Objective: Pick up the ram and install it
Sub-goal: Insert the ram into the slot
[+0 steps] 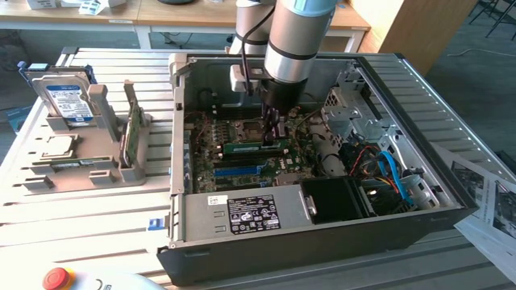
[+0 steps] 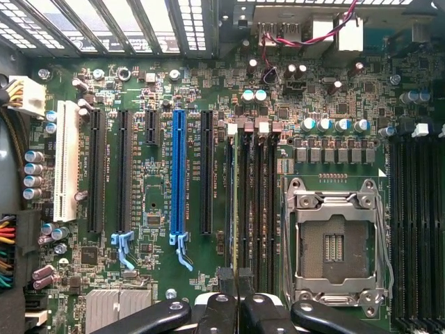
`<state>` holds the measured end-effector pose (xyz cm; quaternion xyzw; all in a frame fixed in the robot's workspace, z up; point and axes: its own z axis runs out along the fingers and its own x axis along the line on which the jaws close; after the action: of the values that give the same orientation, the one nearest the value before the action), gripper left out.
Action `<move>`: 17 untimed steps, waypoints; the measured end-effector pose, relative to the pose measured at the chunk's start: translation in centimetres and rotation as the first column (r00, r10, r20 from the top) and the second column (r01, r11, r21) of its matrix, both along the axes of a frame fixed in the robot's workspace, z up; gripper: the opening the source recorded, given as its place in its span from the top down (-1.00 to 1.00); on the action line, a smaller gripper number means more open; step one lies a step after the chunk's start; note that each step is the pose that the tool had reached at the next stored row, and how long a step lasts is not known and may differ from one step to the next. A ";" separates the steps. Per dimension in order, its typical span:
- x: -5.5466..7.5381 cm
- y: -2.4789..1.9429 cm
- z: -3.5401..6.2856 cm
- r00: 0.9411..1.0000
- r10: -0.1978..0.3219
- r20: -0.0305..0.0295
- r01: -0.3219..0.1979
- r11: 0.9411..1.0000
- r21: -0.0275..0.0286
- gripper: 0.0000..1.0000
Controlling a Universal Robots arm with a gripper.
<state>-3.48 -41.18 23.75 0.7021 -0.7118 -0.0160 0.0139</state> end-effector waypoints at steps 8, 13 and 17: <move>0.0 0.00 0.00 1.000 0.004 0.000 -0.004 1.000 0.000 0.76; 0.0 0.00 0.00 1.000 0.005 0.000 -0.005 1.000 0.000 0.76; 0.0 0.00 -0.08 1.000 0.005 0.000 -0.005 1.000 0.000 0.76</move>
<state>-3.48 -41.18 23.67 0.7038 -0.7100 -0.0160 0.0140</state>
